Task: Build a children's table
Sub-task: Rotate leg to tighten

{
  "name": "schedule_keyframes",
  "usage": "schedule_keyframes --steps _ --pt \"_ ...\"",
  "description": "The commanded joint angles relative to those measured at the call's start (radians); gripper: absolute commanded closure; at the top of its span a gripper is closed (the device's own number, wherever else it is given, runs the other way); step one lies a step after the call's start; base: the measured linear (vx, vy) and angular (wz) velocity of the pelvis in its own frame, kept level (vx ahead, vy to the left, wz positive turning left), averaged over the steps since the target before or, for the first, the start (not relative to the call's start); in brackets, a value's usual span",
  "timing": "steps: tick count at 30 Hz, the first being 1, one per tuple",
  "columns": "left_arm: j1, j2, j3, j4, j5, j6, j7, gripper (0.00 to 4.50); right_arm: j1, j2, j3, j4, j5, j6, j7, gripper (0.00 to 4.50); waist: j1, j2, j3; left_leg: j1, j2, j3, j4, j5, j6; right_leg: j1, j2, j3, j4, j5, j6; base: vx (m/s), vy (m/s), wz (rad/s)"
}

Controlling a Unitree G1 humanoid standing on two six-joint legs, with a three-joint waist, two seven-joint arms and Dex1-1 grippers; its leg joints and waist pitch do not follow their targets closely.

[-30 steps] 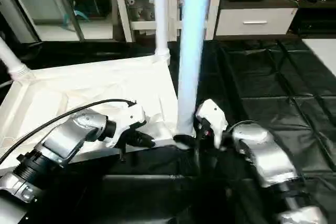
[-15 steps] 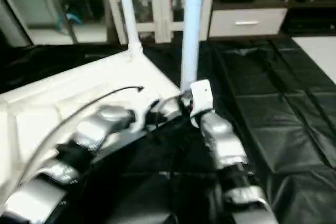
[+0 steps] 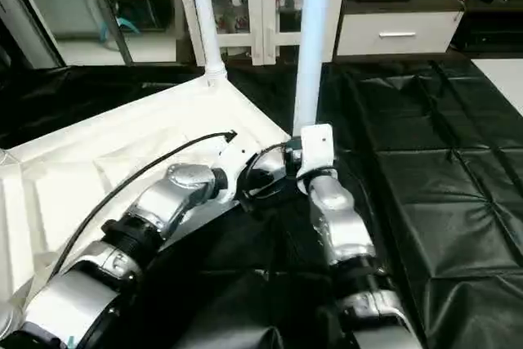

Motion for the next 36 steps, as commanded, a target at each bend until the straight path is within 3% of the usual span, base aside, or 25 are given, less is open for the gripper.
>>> schedule_keyframes --steps 1,2,4,5,11,13,15,17,20,23,25,27,31,32,35,36 --pt "0.041 0.049 -0.036 -0.051 0.017 0.014 -0.086 4.50 0.018 -0.037 -0.004 -0.079 0.041 0.042 0.102 0.74 -0.001 -0.006 -0.067 0.017 0.034 -0.024 -0.076 -0.208 0.049 0.047 -0.021 0.003 -0.060 -0.020 -0.210 0.000 0.000 0.00" --pt "0.041 0.049 -0.036 -0.051 0.017 0.014 -0.086 4.50 0.018 -0.037 -0.004 -0.079 0.041 0.042 0.102 0.74 0.000 -0.008 -0.069 0.017 0.035 -0.024 -0.073 -0.194 0.058 0.049 -0.022 0.004 -0.057 -0.001 -0.216 0.000 0.000 0.00" --pt "0.068 0.089 -0.064 -0.112 0.007 0.027 -0.177 4.50 0.033 -0.100 0.007 -0.131 0.080 0.103 0.229 0.39 -0.001 -0.002 -0.068 0.018 0.033 -0.021 -0.071 -0.186 0.078 0.049 -0.022 0.002 -0.056 0.005 -0.237 0.000 0.000 0.00" --pt "0.081 0.112 -0.080 -0.144 0.004 0.029 -0.224 4.50 0.040 -0.139 0.014 -0.159 0.097 0.132 0.291 0.39 0.000 -0.005 -0.064 0.018 0.038 -0.022 -0.073 -0.196 0.086 0.050 -0.023 0.003 -0.058 -0.015 -0.243 0.000 0.000 0.00" --pt "0.117 0.194 -0.118 -0.258 -0.024 0.076 -0.369 4.50 0.087 -0.312 0.045 -0.271 0.170 0.173 0.574 0.39 0.009 0.000 -0.059 0.022 0.044 -0.020 -0.077 -0.238 0.066 0.046 -0.024 0.004 -0.061 -0.105 -0.249 0.000 0.000 0.00" --pt "0.132 0.241 -0.144 -0.324 -0.038 0.102 -0.449 4.50 0.140 -0.417 0.090 -0.357 0.203 0.161 0.769 0.39 0.017 -0.005 -0.056 0.021 0.048 -0.021 -0.078 -0.240 0.066 0.048 -0.026 0.007 -0.060 -0.124 -0.240 0.000 0.000 0.00" --pt "0.134 0.251 -0.150 -0.345 -0.045 0.120 -0.472 4.50 0.156 -0.446 0.108 -0.379 0.213 0.165 0.824 0.39 0.018 -0.014 -0.059 0.020 0.047 -0.019 -0.074 -0.205 0.083 0.046 -0.027 0.008 -0.058 -0.100 -0.245 0.000 0.000 0.00" --pt "0.137 0.260 -0.154 -0.363 -0.049 0.129 -0.488 4.50 0.163 -0.460 0.119 -0.394 0.219 0.173 0.851 0.39 0.017 -0.012 -0.057 0.018 0.045 -0.018 -0.072 -0.192 0.091 0.044 -0.028 0.007 -0.059 -0.107 -0.254 0.000 0.000 0.00" --pt "0.143 0.268 -0.158 -0.394 -0.055 0.149 -0.502 4.50 0.175 -0.481 0.143 -0.418 0.223 0.179 0.896 0.39 0.018 -0.020 -0.057 0.018 0.046 -0.019 -0.072 -0.191 0.095 0.044 -0.029 0.008 -0.061 -0.146 -0.251 0.000 0.000 0.00" --pt "0.147 0.270 -0.157 -0.413 -0.057 0.164 -0.497 4.50 0.176 -0.487 0.154 -0.418 0.221 0.170 0.919 0.39 0.020 -0.017 -0.058 0.020 0.047 -0.019 -0.070 -0.181 0.096 0.041 -0.029 0.008 -0.059 -0.148 -0.252 0.000 0.000 0.00" --pt "0.146 0.269 -0.156 -0.416 -0.058 0.169 -0.493 4.50 0.170 -0.483 0.155 -0.405 0.215 0.160 0.924 0.39 0.020 -0.025 -0.058 0.017 0.046 -0.019 -0.069 -0.170 0.101 0.042 -0.028 0.008 -0.058 -0.141 -0.253 0.000 0.000 0.00" --pt "0.146 0.266 -0.154 -0.414 -0.056 0.171 -0.488 4.50 0.165 -0.477 0.156 -0.393 0.208 0.153 0.927 0.39 0.021 -0.019 -0.060 0.020 0.046 -0.019 -0.067 -0.160 0.103 0.040 -0.027 0.008 -0.056 -0.126 -0.256 0.000 0.000 0.00" --pt "0.146 0.264 -0.153 -0.425 -0.054 0.184 -0.488 4.50 0.153 -0.469 0.166 -0.373 0.193 0.148 0.928 0.39 0.022 -0.021 -0.061 0.019 0.044 -0.018 -0.064 -0.148 0.110 0.042 -0.027 0.007 -0.055 -0.109 -0.262 0.000 0.000 0.00" --pt "0.144 0.264 -0.152 -0.424 -0.054 0.184 -0.489 4.50 0.150 -0.468 0.166 -0.369 0.192 0.149 0.928 0.73 0.022 -0.023 -0.061 0.018 0.044 -0.019 -0.064 -0.147 0.110 0.043 -0.028 0.007 -0.054 -0.111 -0.262 0.000 0.000 0.00" --pt "0.141 0.266 -0.151 -0.419 -0.052 0.181 -0.489 4.50 0.149 -0.468 0.167 -0.365 0.191 0.151 0.935 0.76 0.023 -0.022 -0.062 0.018 0.043 -0.019 -0.062 -0.138 0.113 0.043 -0.027 0.007 -0.053 -0.105 -0.262 0.000 0.000 0.00" --pt "0.142 0.267 -0.151 -0.420 -0.051 0.181 -0.489 4.50 0.149 -0.470 0.169 -0.362 0.185 0.149 0.937 1.02 0.023 -0.020 -0.062 0.018 0.043 -0.019 -0.061 -0.136 0.114 0.043 -0.027 0.007 -0.052 -0.103 -0.263 0.000 0.000 0.00"
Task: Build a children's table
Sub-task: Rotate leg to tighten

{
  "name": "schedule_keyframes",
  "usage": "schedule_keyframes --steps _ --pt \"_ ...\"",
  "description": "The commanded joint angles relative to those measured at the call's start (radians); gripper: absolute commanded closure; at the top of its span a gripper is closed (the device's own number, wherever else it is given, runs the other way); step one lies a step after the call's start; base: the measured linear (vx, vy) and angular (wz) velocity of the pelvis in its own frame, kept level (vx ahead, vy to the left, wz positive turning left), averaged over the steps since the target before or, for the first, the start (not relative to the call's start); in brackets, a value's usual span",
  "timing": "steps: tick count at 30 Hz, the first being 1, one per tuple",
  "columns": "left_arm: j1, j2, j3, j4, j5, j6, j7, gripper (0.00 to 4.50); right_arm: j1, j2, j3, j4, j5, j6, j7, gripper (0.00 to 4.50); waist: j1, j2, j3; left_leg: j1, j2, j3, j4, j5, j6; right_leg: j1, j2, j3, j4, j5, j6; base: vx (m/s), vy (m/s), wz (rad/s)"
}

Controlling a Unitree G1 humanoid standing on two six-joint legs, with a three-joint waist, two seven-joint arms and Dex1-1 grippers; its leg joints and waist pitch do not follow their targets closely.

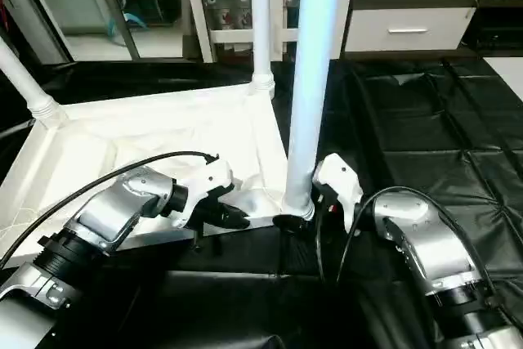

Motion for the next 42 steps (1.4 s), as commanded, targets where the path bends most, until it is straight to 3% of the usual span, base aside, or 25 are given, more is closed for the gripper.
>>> schedule_keyframes --steps 1,8,9,12,17,24,26,30,32,33,34,36,38,39,40,42 --pt "0.002 0.001 -0.015 -0.021 -0.004 0.008 -0.018 4.50 -0.005 0.004 0.013 0.005 -0.010 -0.010 0.019 1.13 0.003 -0.028 -0.071 0.021 0.042 -0.019 -0.065 -0.136 0.113 0.043 -0.026 0.009 -0.055 -0.099 -0.264 0.000 0.000 0.00" --pt "0.006 0.000 -0.017 -0.024 -0.001 0.008 -0.017 4.50 -0.002 -0.001 0.021 0.011 -0.021 -0.020 0.027 1.65 0.004 -0.027 -0.072 0.022 0.041 -0.020 -0.065 -0.154 0.104 0.044 -0.025 0.008 -0.054 -0.108 -0.264 0.000 0.000 0.00" --pt "0.005 0.000 -0.017 -0.023 -0.001 0.008 -0.016 4.50 -0.001 -0.002 0.023 0.012 -0.022 -0.022 0.030 1.70 0.003 -0.034 -0.072 0.022 0.041 -0.019 -0.065 -0.153 0.106 0.044 -0.024 0.009 -0.055 -0.104 -0.264 0.000 0.000 0.00" --pt "0.006 0.000 -0.015 -0.021 -0.001 0.007 -0.013 4.50 -0.001 -0.002 0.027 0.017 -0.025 -0.027 0.036 1.96 0.006 -0.029 -0.072 0.023 0.042 -0.020 -0.065 -0.152 0.105 0.043 -0.024 0.009 -0.054 -0.108 -0.263 0.000 0.000 0.00" --pt "0.011 -0.001 -0.015 -0.023 0.000 0.006 -0.008 4.50 -0.003 -0.001 0.032 0.025 -0.028 -0.032 0.042 2.05 0.008 -0.033 -0.073 0.022 0.041 -0.019 -0.063 -0.138 0.111 0.044 -0.024 0.009 -0.051 -0.090 -0.265 0.000 0.000 0.00" --pt "0.011 -0.002 -0.011 -0.019 0.000 0.004 0.000 4.50 -0.006 0.019 0.021 0.040 -0.032 -0.029 0.018 2.07 0.010 -0.030 -0.074 0.023 0.041 -0.019 -0.062 -0.138 0.111 0.043 -0.024 0.009 -0.052 -0.096 -0.264 0.000 0.000 0.00" --pt "0.004 -0.019 0.003 0.001 0.000 0.002 0.028 4.50 -0.023 0.079 -0.014 0.092 -0.051 -0.026 -0.100 2.08 0.006 -0.029 -0.072 0.020 0.039 -0.018 -0.063 -0.149 0.104 0.041 -0.024 0.009 -0.054 -0.112 -0.263 0.000 0.000 0.00" --pt "-0.031 -0.091 0.049 0.090 0.000 -0.004 0.134 4.50 -0.059 0.218 -0.092 0.222 -0.079 0.007 -0.382 2.15 -0.024 -0.031 -0.067 0.022 0.033 -0.024 -0.077 -0.250 0.033 0.042 -0.021 0.004 -0.067 -0.254 -0.226 0.000 0.000 0.00" --pt "-0.057 -0.135 0.073 0.149 -0.001 -0.017 0.196 4.50 -0.075 0.284 -0.137 0.268 -0.068 0.039 -0.503 2.19 -0.032 -0.029 -0.064 0.028 0.031 -0.022 -0.080 -0.292 0.012 0.032 -0.019 0.007 -0.075 -0.290 -0.213 0.000 0.000 0.00" --pt "-0.070 -0.154 0.083 0.178 0.001 -0.029 0.226 4.50 -0.082 0.311 -0.155 0.289 -0.060 0.052 -0.546 2.22 -0.036 -0.030 -0.065 0.026 0.029 -0.026 -0.083 -0.312 0.001 0.037 -0.019 0.005 -0.075 -0.310 -0.203 0.000 0.000 0.00" --pt "-0.090 -0.180 0.097 0.218 0.002 -0.035 0.268 4.50 -0.094 0.341 -0.173 0.319 -0.066 0.054 -0.611 2.24 -0.040 -0.023 -0.064 0.030 0.029 -0.026 -0.084 -0.332 -0.005 0.030 -0.019 0.006 -0.079 -0.323 -0.196 0.000 0.000 0.00" --pt "-0.109 -0.202 0.108 0.253 0.005 -0.041 0.307 4.50 -0.105 0.368 -0.191 0.348 -0.071 0.048 -0.674 2.28 -0.042 -0.026 -0.065 0.032 0.028 -0.027 -0.085 -0.346 -0.018 0.031 -0.019 0.005 -0.082 -0.319 -0.189 0.000 0.000 0.00" --pt "-0.162 -0.267 0.139 0.359 0.025 -0.070 0.432 4.50 -0.142 0.451 -0.257 0.434 -0.102 0.019 -0.915 2.29 -0.045 -0.013 -0.062 0.033 0.026 -0.026 -0.087 -0.368 -0.026 0.024 -0.018 0.006 -0.087 -0.329 -0.180 0.000 0.000 0.00" --pt "-0.175 -0.284 0.146 0.389 0.036 -0.087 0.472 4.50 -0.151 0.472 -0.273 0.457 -0.112 0.009 -0.988 2.31 -0.048 -0.018 -0.063 0.037 0.026 -0.026 -0.087 -0.379 -0.037 0.022 -0.017 0.005 -0.089 -0.337 -0.176 0.000 0.000 0.00" --pt "-0.183 -0.293 0.149 0.406 0.043 -0.097 0.494 4.50 -0.157 0.483 -0.281 0.470 -0.118 0.003 -1.030 2.33 -0.048 -0.020 -0.064 0.033 0.025 -0.033 -0.092 -0.398 -0.045 0.031 -0.019 0.001 -0.090 -0.354 -0.161 0.000 0.000 0.00" --pt "-0.199 -0.310 0.149 0.446 0.061 -0.121 0.538 4.50 -0.165 0.506 -0.274 0.482 -0.150 -0.016 -1.102 2.38 -0.048 -0.016 -0.064 0.037 0.026 -0.031 -0.093 -0.416 -0.044 0.023 -0.018 0.002 -0.094 -0.346 -0.153 0.000 0.000 0.00"
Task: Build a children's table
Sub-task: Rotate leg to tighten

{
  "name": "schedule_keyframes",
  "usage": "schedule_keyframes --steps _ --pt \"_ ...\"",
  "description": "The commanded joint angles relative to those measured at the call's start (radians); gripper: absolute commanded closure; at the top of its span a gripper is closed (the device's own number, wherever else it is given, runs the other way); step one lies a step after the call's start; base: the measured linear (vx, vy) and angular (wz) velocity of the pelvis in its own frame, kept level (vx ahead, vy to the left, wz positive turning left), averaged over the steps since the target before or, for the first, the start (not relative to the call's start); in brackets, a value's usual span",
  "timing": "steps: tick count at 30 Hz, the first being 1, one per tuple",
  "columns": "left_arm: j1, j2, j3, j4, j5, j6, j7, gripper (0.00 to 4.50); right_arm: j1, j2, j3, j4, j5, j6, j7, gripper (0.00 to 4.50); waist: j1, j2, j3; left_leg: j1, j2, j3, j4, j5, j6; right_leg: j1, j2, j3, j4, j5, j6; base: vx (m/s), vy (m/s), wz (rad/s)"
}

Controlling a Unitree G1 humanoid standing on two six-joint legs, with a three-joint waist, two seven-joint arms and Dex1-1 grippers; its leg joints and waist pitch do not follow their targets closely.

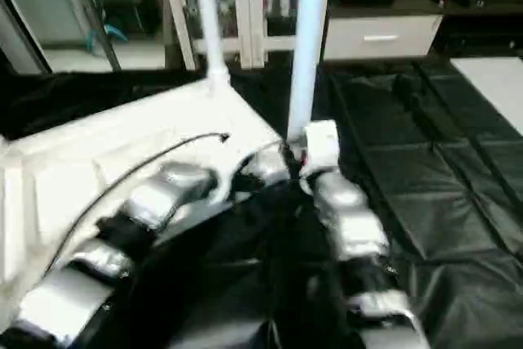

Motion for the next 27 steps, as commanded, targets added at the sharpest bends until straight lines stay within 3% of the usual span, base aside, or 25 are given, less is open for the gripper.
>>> schedule_keyframes --steps 1,2,6,7,8,11,12,14,17,18,19,20,22,23,25,26,27 --pt "-0.024 -0.011 0.008 0.018 0.016 -0.040 0.030 4.50 0.032 0.004 -0.059 0.111 -0.035 0.031 -0.137 2.39 -0.005 0.003 -0.056 0.030 0.028 -0.031 -0.095 -0.424 -0.047 0.019 -0.018 0.000 -0.089 -0.341 -0.151 0.000 0.000 0.00" --pt "-0.030 -0.015 0.007 0.032 0.023 -0.050 0.040 4.50 0.026 0.012 -0.050 0.113 -0.052 0.017 -0.154 2.39 -0.005 -0.003 -0.057 0.028 0.027 -0.031 -0.096 -0.425 -0.047 0.021 -0.018 0.000 -0.089 -0.329 -0.149 0.000 0.000 0.00" --pt "-0.032 -0.001 -0.007 0.037 0.040 -0.077 0.029 4.50 0.008 0.030 -0.057 0.103 -0.037 -0.033 -0.126 2.44 -0.001 -0.002 -0.058 0.025 0.029 -0.030 -0.098 -0.420 -0.028 0.024 -0.019 0.001 -0.088 -0.299 -0.149 0.000 0.000 0.00" --pt "-0.032 0.003 -0.004 0.041 0.040 -0.083 0.026 4.50 0.004 0.029 -0.053 0.103 -0.040 -0.050 -0.109 2.44 -0.001 0.003 -0.058 0.026 0.030 -0.030 -0.098 -0.419 -0.028 0.022 -0.019 0.001 -0.087 -0.292 -0.151 0.000 0.000 0.00" --pt "-0.033 0.005 0.000 0.045 0.040 -0.088 0.025 4.50 0.001 0.029 -0.049 0.104 -0.042 -0.062 -0.100 2.44 -0.002 0.000 -0.059 0.024 0.030 -0.030 -0.098 -0.412 -0.027 0.025 -0.019 0.001 -0.085 -0.271 -0.157 0.000 0.000 0.00" --pt "-0.005 0.043 -0.020 0.012 0.046 -0.110 -0.034 4.50 0.027 -0.014 0.008 0.024 -0.056 -0.105 -0.011 2.44 -0.001 0.001 -0.063 0.021 0.032 -0.029 -0.097 -0.384 -0.014 0.029 -0.019 0.000 -0.083 -0.227 -0.170 0.000 0.000 0.00" --pt "0.005 0.055 -0.026 -0.007 0.048 -0.112 -0.055 4.50 0.036 -0.024 0.013 -0.001 -0.052 -0.108 0.012 1.90 0.000 -0.001 -0.064 0.019 0.034 -0.027 -0.097 -0.361 -0.006 0.031 -0.019 -0.001 -0.081 -0.199 -0.180 0.000 0.000 0.00" --pt "0.018 0.068 -0.030 -0.032 0.045 -0.108 -0.079 4.50 0.046 -0.040 0.019 -0.030 -0.052 -0.104 0.033 1.78 0.005 -0.002 -0.066 0.016 0.036 -0.026 -0.093 -0.318 0.012 0.033 -0.022 0.000 -0.076 -0.153 -0.194 0.000 0.000 0.00" --pt "0.058 0.110 -0.042 -0.109 0.033 -0.093 -0.154 4.50 0.068 -0.094 0.033 -0.089 -0.007 -0.052 0.182 1.43 0.009 0.000 -0.068 0.013 0.037 -0.022 -0.086 -0.262 0.050 0.038 -0.022 -0.001 -0.068 -0.078 -0.223 0.000 0.000 0.00" --pt "0.074 0.130 -0.052 -0.146 0.027 -0.087 -0.193 4.50 0.080 -0.128 0.052 -0.117 0.006 -0.032 0.261 1.34 0.010 0.005 -0.068 0.012 0.037 -0.022 -0.086 -0.246 0.058 0.038 -0.022 -0.001 -0.065 -0.066 -0.233 0.000 0.000 0.00" --pt "0.074 0.130 -0.052 -0.146 0.027 -0.087 -0.193 4.50 0.080 -0.128 0.052 -0.117 0.006 -0.032 0.261 1.30 0.012 0.004 -0.068 0.013 0.039 -0.023 -0.086 -0.241 0.060 0.040 -0.023 -0.003 -0.065 -0.062 -0.237 0.000 0.000 0.00" --pt "0.106 0.170 -0.073 -0.224 0.009 -0.068 -0.277 4.50 0.114 -0.212 0.089 -0.190 0.040 0.006 0.420 1.24 0.012 0.006 -0.068 0.014 0.039 -0.021 -0.084 -0.235 0.064 0.039 -0.022 -0.002 -0.063 -0.055 -0.245 0.000 0.000 0.00" --pt "0.118 0.186 -0.082 -0.253 0.004 -0.062 -0.308 4.50 0.129 -0.247 0.104 -0.219 0.051 0.015 0.477 1.00 0.019 0.009 -0.066 0.014 0.044 -0.020 -0.083 -0.223 0.077 0.042 -0.023 -0.001 -0.059 -0.033 -0.255 0.000 0.000 0.00" --pt "0.132 0.205 -0.092 -0.287 -0.006 -0.046 -0.345 4.50 0.150 -0.292 0.120 -0.253 0.066 0.022 0.548 0.92 0.020 0.021 -0.067 0.017 0.043 -0.020 -0.081 -0.218 0.076 0.040 -0.024 -0.002 -0.057 -0.032 -0.258 0.000 0.000 0.00" --pt "0.151 0.232 -0.109 -0.331 -0.015 -0.034 -0.396 4.50 0.181 -0.353 0.137 -0.302 0.089 0.029 0.649 0.87 0.026 0.015 -0.067 0.019 0.047 -0.020 -0.079 -0.217 0.077 0.042 -0.023 -0.002 -0.057 -0.018 -0.262 0.000 0.000 0.00" --pt "0.160 0.245 -0.117 -0.352 -0.025 -0.031 -0.430 4.50 0.201 -0.388 0.144 -0.334 0.110 0.035 0.712 0.87 0.028 0.021 -0.066 0.015 0.045 -0.019 -0.079 -0.207 0.085 0.042 -0.025 -0.002 -0.056 -0.016 -0.265 0.000 0.000 0.00" --pt "0.168 0.258 -0.124 -0.373 -0.033 -0.030 -0.463 4.50 0.222 -0.423 0.151 -0.364 0.128 0.038 0.776 0.87 0.033 0.023 -0.067 0.019 0.047 -0.019 -0.078 -0.213 0.087 0.042 -0.024 -0.003 -0.057 -0.025 -0.266 0.000 0.000 0.00"
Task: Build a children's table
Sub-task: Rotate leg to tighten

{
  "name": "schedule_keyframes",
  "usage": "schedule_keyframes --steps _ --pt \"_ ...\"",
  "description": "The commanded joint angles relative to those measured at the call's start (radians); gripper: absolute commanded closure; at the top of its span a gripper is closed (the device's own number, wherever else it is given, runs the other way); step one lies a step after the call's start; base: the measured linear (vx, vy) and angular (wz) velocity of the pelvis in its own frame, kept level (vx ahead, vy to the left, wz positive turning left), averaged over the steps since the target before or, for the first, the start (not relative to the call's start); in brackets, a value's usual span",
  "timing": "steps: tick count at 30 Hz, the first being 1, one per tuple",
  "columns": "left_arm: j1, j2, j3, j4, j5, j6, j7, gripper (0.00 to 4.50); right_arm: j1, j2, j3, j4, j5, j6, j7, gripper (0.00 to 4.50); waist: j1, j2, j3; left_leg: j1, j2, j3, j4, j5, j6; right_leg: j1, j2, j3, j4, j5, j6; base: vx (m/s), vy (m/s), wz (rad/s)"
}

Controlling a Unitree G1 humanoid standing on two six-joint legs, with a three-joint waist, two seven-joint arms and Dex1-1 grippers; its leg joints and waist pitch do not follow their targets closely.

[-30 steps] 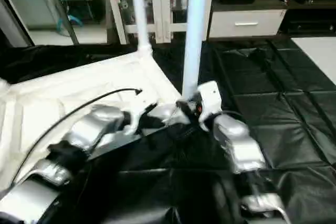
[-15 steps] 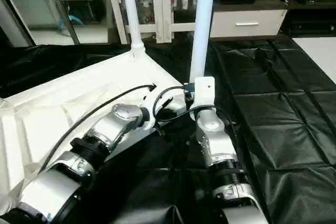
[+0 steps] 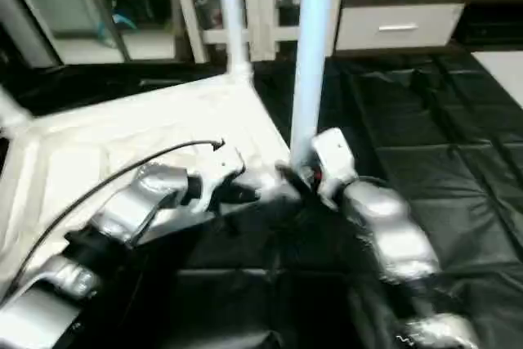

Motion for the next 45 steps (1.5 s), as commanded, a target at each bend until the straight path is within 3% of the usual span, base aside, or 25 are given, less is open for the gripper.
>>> schedule_keyframes --steps 1,2,3,4,6,7,8,10,18,23,24,25,26,27,28,29,30,31,32,33,35,39,43,44,45 --pt "0.012 0.026 -0.020 -0.044 -0.013 0.008 -0.071 4.50 0.023 -0.041 0.009 -0.054 0.026 0.011 0.101 0.87 0.001 -0.010 -0.070 0.030 0.044 -0.018 -0.073 -0.220 0.090 0.048 -0.022 0.007 -0.045 -0.056 -0.271 0.000 0.000 0.00" --pt "0.017 0.035 -0.027 -0.059 -0.024 0.005 -0.104 4.50 0.035 -0.067 0.020 -0.068 0.028 0.010 0.139 0.87 0.001 -0.003 -0.070 0.030 0.044 -0.018 -0.073 -0.225 0.089 0.047 -0.023 0.007 -0.043 -0.068 -0.271 0.000 0.000 0.00" --pt "0.022 0.047 -0.038 -0.082 -0.039 0.006 -0.146 4.50 0.048 -0.099 0.036 -0.082 0.025 0.006 0.182 0.87 -0.001 -0.007 -0.069 0.028 0.045 -0.020 -0.076 -0.239 0.086 0.048 -0.024 0.005 -0.047 -0.100 -0.267 0.000 0.000 0.00" --pt "0.024 0.051 -0.042 -0.092 -0.043 0.009 -0.160 4.50 0.050 -0.110 0.041 -0.086 0.024 0.006 0.195 0.87 -0.001 0.001 -0.068 0.031 0.044 -0.019 -0.076 -0.249 0.083 0.045 -0.023 0.006 -0.048 -0.118 -0.265 0.000 0.000 0.00" --pt "0.025 0.053 -0.048 -0.102 -0.045 0.015 -0.171 4.50 0.050 -0.117 0.046 -0.089 0.022 0.011 0.200 0.87 -0.004 -0.003 -0.066 0.032 0.044 -0.017 -0.078 -0.276 0.072 0.041 -0.025 0.007 -0.055 -0.179 -0.257 0.000 0.000 0.00" --pt "0.021 0.044 -0.049 -0.094 -0.040 0.016 -0.165 4.50 0.051 -0.114 0.050 -0.084 0.016 0.008 0.199 0.87 -0.005 -0.012 -0.065 0.033 0.044 -0.016 -0.078 -0.286 0.066 0.038 -0.026 0.007 -0.059 -0.208 -0.251 0.000 0.000 0.00" --pt "0.017 0.039 -0.050 -0.087 -0.034 0.013 -0.155 4.50 0.052 -0.113 0.054 -0.081 0.014 0.004 0.200 0.87 -0.004 -0.008 -0.065 0.032 0.044 -0.018 -0.079 -0.288 0.062 0.039 -0.027 0.007 -0.058 -0.222 -0.248 0.000 0.000 0.00" --pt "0.012 0.033 -0.049 -0.079 -0.027 0.011 -0.142 4.50 0.053 -0.112 0.057 -0.077 0.011 -0.001 0.203 0.87 -0.005 -0.009 -0.065 0.032 0.044 -0.019 -0.080 -0.293 0.055 0.038 -0.027 0.005 -0.060 -0.251 -0.235 0.000 0.000 0.00" --pt "-0.011 0.017 -0.038 -0.045 -0.015 -0.005 -0.112 4.50 0.053 -0.122 0.047 -0.096 0.010 -0.003 0.214 0.87 -0.005 -0.005 -0.073 0.028 0.042 -0.021 -0.075 -0.241 0.077 0.041 -0.026 0.000 -0.052 -0.155 -0.242 0.000 0.000 0.00" --pt "-0.042 -0.024 -0.013 0.030 0.000 -0.051 -0.038 4.50 0.073 -0.141 0.032 -0.116 0.005 0.005 0.205 0.87 -0.001 -0.008 -0.071 0.028 0.041 -0.019 -0.074 -0.265 0.078 0.041 -0.029 -0.001 -0.057 -0.188 -0.237 0.000 0.000 0.00" --pt "-0.068 -0.048 -0.001 0.084 0.015 -0.086 0.018 4.50 0.084 -0.146 0.017 -0.118 0.004 0.009 0.190 0.87 0.000 -0.015 -0.072 0.028 0.042 -0.019 -0.075 -0.273 0.076 0.042 -0.030 -0.001 -0.059 -0.201 -0.233 0.000 0.000 0.00" --pt "-0.068 -0.048 -0.001 0.084 0.015 -0.086 0.018 4.50 0.084 -0.146 0.017 -0.118 0.004 0.009 0.190 0.87 0.003 -0.012 -0.071 0.031 0.041 -0.018 -0.074 -0.278 0.076 0.039 -0.030 0.000 -0.061 -0.221 -0.227 0.000 0.000 0.00" --pt "-0.129 -0.098 0.020 0.200 0.039 -0.149 0.123 4.50 0.112 -0.156 -0.019 -0.127 0.000 0.020 0.149 0.87 0.003 -0.013 -0.070 0.030 0.040 -0.017 -0.073 -0.280 0.077 0.038 -0.030 0.001 -0.065 -0.231 -0.223 0.000 0.000 0.00" --pt "-0.147 -0.113 0.025 0.234 0.044 -0.167 0.147 4.50 0.122 -0.158 -0.032 -0.132 -0.001 0.024 0.133 0.87 0.013 -0.013 -0.072 0.040 0.040 -0.014 -0.071 -0.292 0.066 0.032 -0.030 0.002 -0.069 -0.254 -0.216 0.000 0.000 0.00" --pt "-0.176 -0.142 0.038 0.285 0.046 -0.193 0.197 4.50 0.138 -0.157 -0.058 -0.141 0.000 0.030 0.106 0.87 0.018 -0.019 -0.071 0.039 0.039 -0.014 -0.070 -0.292 0.064 0.033 -0.030 0.003 -0.072 -0.265 -0.209 0.000 0.000 0.00" --pt "-0.190 -0.158 0.045 0.312 0.050 -0.213 0.232 4.50 0.147 -0.156 -0.072 -0.148 0.003 0.034 0.091 0.87 0.020 -0.013 -0.070 0.039 0.040 -0.012 -0.072 -0.293 0.061 0.032 -0.030 0.004 -0.072 -0.272 -0.205 0.000 0.000 0.00" --pt "-0.194 -0.161 0.047 0.319 0.051 -0.219 0.240 4.50 0.149 -0.155 -0.074 -0.150 0.003 0.035 0.088 0.87 0.021 -0.019 -0.072 0.034 0.040 -0.015 -0.073 -0.289 0.064 0.037 -0.033 0.003 -0.070 -0.267 -0.199 0.000 0.000 0.00" --pt "-0.208 -0.182 0.068 0.344 0.036 -0.229 0.267 4.50 0.160 -0.151 -0.087 -0.162 0.003 0.042 0.072 0.87 0.017 -0.016 -0.070 0.020 0.038 -0.018 -0.075 -0.270 0.075 0.045 -0.034 -0.001 -0.068 -0.257 -0.185 0.000 0.000 0.00" --pt "-0.216 -0.196 0.083 0.357 0.025 -0.232 0.282 4.06 0.166 -0.148 -0.095 -0.169 0.003 0.046 0.062 0.85 0.017 -0.016 -0.073 0.020 0.039 -0.020 -0.074 -0.266 0.078 0.046 -0.036 -0.002 -0.066 -0.255 -0.181 0.000 0.000 0.00" --pt "-0.220 -0.219 0.105 0.358 -0.003 -0.228 0.275 3.95 0.185 -0.146 -0.105 -0.194 0.007 0.052 0.052 0.85 0.014 -0.013 -0.075 0.021 0.038 -0.020 -0.072 -0.260 0.084 0.044 -0.035 -0.003 -0.065 -0.249 -0.178 0.000 0.000 0.00" --pt "-0.214 -0.224 0.104 0.345 -0.009 -0.223 0.260 3.88 0.197 -0.143 -0.110 -0.208 0.006 0.055 0.042 0.85 0.006 -0.016 -0.074 0.011 0.036 -0.022 -0.071 -0.246 0.101 0.051 -0.038 -0.007 -0.066 -0.232 -0.182 0.000 0.000 0.00" --pt "-0.191 -0.221 0.091 0.321 -0.005 -0.252 0.219 3.47 0.203 -0.103 -0.151 -0.230 -0.005 0.063 -0.051 0.85 -0.014 -0.016 -0.075 0.007 0.033 -0.022 -0.068 -0.223 0.130 0.045 -0.034 -0.011 -0.068 -0.235 -0.194 0.000 0.000 0.00" --pt "-0.129 -0.168 0.128 0.182 -0.054 -0.208 0.174 3.09 0.233 -0.111 -0.166 -0.269 0.017 0.074 -0.033 0.85 -0.016 -0.017 -0.077 0.010 0.040 -0.022 -0.068 -0.208 0.151 0.046 -0.034 -0.009 -0.062 -0.231 -0.199 0.000 0.000 0.00" --pt "-0.085 -0.129 0.149 0.079 -0.087 -0.161 0.143 3.03 0.259 -0.119 -0.165 -0.302 0.035 0.080 -0.008 0.85 -0.019 -0.035 -0.075 0.009 0.040 -0.020 -0.068 -0.207 0.155 0.046 -0.033 -0.008 -0.064 -0.232 -0.199 0.000 0.000 0.00" --pt "-0.085 -0.129 0.149 0.079 -0.087 -0.161 0.143 2.99 0.259 -0.119 -0.165 -0.302 0.035 0.080 -0.008 0.85 -0.016 -0.022 -0.075 0.010 0.043 -0.021 -0.068 -0.193 0.163 0.045 -0.035 -0.007 -0.061 -0.224 -0.203 0.000 0.000 0.00"
